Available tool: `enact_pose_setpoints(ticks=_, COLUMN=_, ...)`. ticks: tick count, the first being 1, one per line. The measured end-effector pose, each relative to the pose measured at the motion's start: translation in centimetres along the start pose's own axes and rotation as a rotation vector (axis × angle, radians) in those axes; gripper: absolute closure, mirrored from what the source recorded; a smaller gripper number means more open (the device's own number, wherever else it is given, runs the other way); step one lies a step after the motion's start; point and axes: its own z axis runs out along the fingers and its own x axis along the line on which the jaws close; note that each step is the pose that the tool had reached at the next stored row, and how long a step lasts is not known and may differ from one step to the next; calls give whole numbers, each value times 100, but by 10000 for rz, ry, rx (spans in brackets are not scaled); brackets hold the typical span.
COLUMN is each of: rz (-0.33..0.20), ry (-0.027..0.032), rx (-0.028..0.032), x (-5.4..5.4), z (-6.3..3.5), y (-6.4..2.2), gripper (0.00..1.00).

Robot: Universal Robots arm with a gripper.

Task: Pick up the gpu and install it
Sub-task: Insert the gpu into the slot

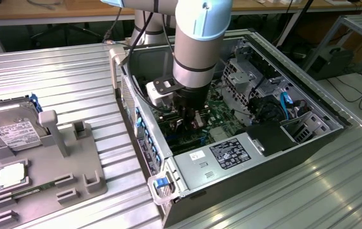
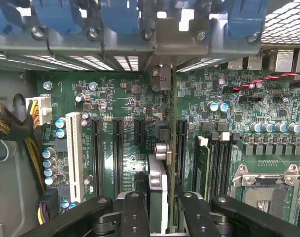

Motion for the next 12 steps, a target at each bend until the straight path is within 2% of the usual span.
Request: enact_pose_setpoints(ticks=12, rz=3, ry=-27, rx=1, x=2, z=34, y=13, gripper=71)
